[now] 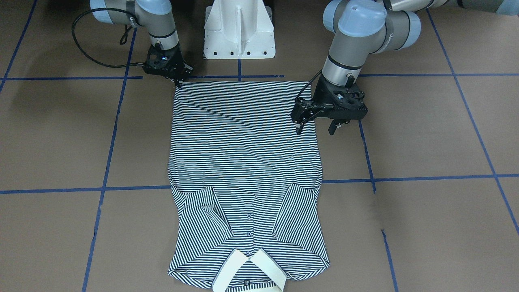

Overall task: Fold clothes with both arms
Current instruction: 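Lower the left gripper to the other hem corner nearest the robot, then grasp both hem corners with the left and right grippers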

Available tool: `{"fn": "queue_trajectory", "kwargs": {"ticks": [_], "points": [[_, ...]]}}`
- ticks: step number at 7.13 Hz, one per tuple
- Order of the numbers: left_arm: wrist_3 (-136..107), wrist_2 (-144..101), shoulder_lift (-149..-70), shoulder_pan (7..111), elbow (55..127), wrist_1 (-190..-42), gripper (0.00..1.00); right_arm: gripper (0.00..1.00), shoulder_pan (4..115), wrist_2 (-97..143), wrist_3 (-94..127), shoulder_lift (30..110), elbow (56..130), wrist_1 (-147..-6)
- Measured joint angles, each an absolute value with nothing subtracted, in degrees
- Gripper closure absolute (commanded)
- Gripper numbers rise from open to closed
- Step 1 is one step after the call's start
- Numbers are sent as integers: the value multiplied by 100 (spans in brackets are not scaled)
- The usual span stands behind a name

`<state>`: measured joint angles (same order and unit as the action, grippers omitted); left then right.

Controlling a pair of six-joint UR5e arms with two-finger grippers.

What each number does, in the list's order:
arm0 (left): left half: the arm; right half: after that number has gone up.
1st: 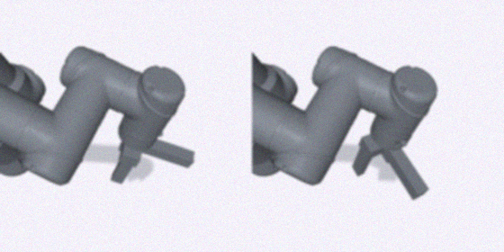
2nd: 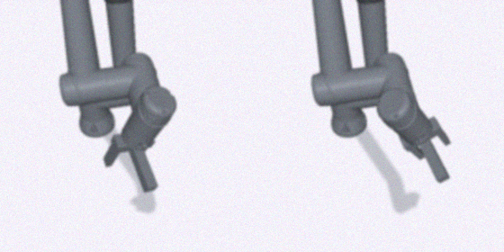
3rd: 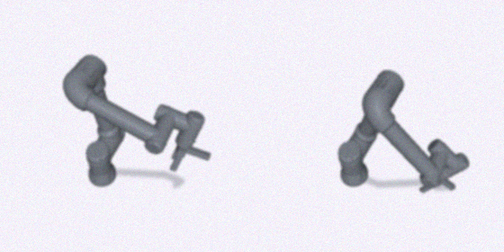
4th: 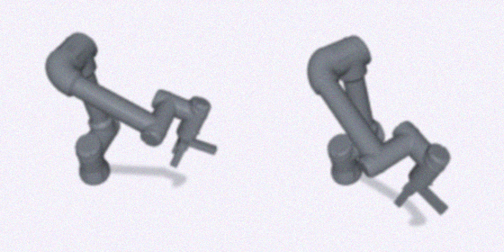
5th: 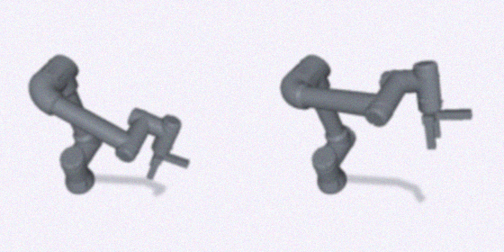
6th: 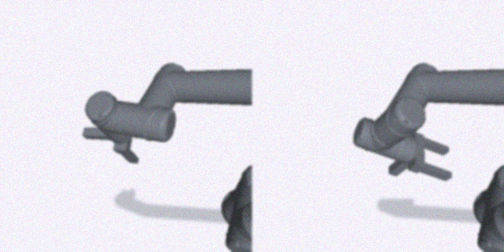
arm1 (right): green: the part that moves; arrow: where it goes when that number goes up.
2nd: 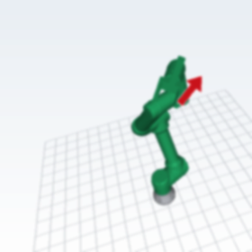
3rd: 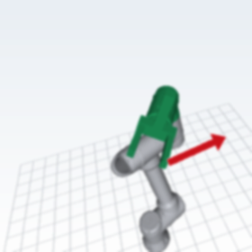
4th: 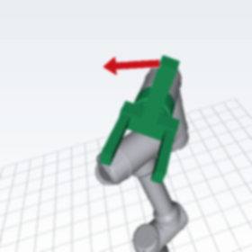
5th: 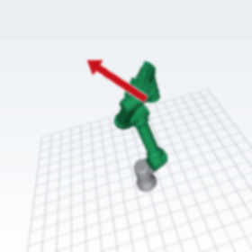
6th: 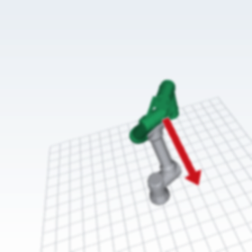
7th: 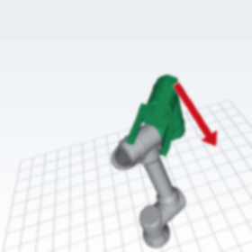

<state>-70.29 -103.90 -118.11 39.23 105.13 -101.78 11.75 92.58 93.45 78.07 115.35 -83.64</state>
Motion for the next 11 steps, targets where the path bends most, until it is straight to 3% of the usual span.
{"fn": "queue_trajectory", "kwargs": {"ticks": [3, 6, 11], "points": [[-7778, -10375, -11491, 3507, 10602, -10140, 0, 100, 1316, 9402, 9326, 7815, 11876, -8542], [-9048, -9913, -10485, 2455, 11458, -10073, 1, 100, 1446, 9544, 9283, 7793, 11980, -8536], [-10084, -9544, -10264, 1543, 11515, -9931, 6, 100, 1461, 9554, 9277, 7743, 11980, -8511]]}}
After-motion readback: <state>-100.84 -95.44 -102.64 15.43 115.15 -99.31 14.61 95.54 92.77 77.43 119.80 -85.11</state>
